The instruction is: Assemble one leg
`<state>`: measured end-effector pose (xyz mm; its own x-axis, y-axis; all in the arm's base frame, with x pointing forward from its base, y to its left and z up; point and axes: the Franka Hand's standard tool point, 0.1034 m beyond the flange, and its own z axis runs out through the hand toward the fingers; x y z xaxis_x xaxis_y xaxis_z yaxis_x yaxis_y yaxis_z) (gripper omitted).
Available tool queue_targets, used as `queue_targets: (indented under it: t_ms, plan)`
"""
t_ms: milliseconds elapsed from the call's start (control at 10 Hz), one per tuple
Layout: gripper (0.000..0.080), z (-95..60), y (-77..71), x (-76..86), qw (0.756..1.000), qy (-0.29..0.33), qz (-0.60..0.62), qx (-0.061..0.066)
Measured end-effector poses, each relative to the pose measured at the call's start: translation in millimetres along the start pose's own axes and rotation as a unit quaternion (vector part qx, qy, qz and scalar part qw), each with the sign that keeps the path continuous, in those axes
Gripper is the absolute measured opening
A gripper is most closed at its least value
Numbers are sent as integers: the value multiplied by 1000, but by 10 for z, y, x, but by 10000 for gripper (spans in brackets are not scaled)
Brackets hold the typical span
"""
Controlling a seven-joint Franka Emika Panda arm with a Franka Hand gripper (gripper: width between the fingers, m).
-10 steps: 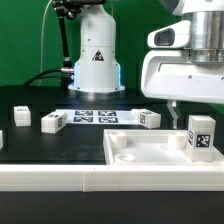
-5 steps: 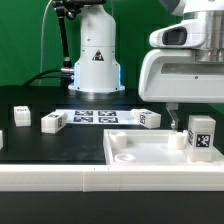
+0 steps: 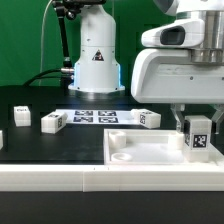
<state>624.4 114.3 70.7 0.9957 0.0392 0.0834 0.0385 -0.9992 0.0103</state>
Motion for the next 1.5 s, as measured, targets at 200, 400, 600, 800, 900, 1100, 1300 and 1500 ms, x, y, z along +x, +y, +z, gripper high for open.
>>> queue_targets:
  t_ms: [200,400,600,800,900,1100,1300,1500]
  plan:
    - [289,0,1,0,1000,0,8,0]
    - [289,2,24,0,1000,0,26,-1]
    - [289,6,35,-3,990,1,139,4]
    - [290,10,51,-17,973,7,230,7]
    - [291,11,70,-21,963,6,270,4]
    - [305,12,78,-22,963,6,268,4]
    - [479,22,80,-23,963,6,268,4]
    - [611,24,80,-24,963,6,268,4]
